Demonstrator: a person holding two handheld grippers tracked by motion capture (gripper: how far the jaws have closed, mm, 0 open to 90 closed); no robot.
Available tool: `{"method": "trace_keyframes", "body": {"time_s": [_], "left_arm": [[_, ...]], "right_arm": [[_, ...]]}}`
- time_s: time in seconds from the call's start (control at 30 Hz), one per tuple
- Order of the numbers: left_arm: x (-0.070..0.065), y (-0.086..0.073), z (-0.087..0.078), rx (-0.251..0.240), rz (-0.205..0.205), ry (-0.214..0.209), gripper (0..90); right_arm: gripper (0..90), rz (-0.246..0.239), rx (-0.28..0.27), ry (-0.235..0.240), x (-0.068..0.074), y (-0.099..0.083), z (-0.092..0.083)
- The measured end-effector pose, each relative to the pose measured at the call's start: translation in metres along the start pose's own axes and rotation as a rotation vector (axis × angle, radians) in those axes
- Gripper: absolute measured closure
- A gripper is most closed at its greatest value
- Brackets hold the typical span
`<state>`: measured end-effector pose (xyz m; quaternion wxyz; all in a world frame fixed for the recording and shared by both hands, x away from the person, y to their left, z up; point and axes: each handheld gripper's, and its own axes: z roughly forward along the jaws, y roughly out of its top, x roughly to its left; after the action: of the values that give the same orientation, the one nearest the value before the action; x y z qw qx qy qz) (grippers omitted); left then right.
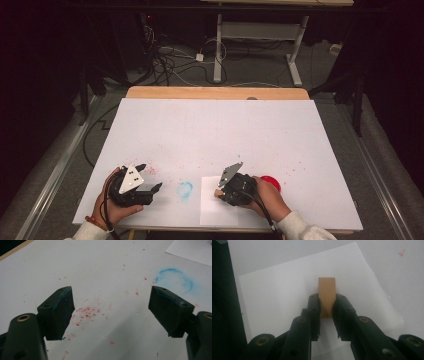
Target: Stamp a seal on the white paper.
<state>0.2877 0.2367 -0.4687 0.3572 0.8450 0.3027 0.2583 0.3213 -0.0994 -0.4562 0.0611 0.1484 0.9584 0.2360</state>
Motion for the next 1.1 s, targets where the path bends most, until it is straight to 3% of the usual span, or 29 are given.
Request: {"method": "trace_keyframes", "body": {"time_s": [0.43, 0.63, 1.1], "left_arm": [[-0.0023, 0.0, -0.0003, 0.01, -0.008, -0.003, 20.4], [-0.0032, 0.0018, -0.0021, -0.014, 0.012, 0.009, 21.0], [-0.0036, 0.0017, -0.0021, -0.007, 0.017, 0.006, 21.0]], "right_arm": [[75.9, 0.014, -0.013, 0.014, -0.0024, -0.0031, 0.001], [75.9, 0.017, -0.019, 0.014, -0.0025, -0.0041, 0.0014], [75.9, 0.017, -0.03, 0.014, -0.002, -0.005, 0.0025]]}}
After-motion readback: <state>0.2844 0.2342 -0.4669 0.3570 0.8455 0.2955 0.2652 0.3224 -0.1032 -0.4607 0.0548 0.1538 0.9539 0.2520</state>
